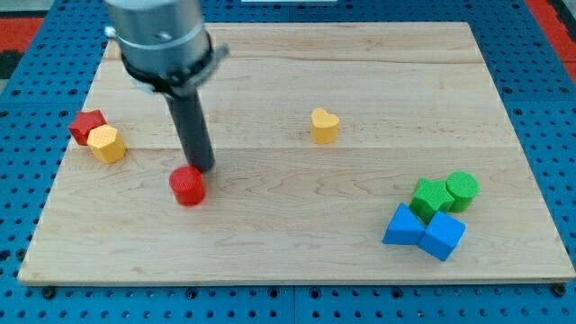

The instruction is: Move the red circle slightly left

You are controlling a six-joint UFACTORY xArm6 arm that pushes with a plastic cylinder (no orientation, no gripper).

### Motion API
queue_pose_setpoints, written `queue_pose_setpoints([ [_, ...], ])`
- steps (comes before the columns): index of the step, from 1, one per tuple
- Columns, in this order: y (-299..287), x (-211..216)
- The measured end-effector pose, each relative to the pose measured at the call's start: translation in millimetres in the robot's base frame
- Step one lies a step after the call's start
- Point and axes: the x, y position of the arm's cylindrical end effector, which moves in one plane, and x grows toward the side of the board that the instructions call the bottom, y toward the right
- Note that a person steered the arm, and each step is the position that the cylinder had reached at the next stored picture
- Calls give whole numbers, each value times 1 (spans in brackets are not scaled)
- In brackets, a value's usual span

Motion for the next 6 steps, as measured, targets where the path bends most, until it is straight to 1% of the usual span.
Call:
queue_pose_setpoints([
  [1, -3, 22],
  [2, 50, 43],
  [3, 60, 56],
  [4, 0, 64],
  [5, -36, 41],
  [6, -38, 22],
])
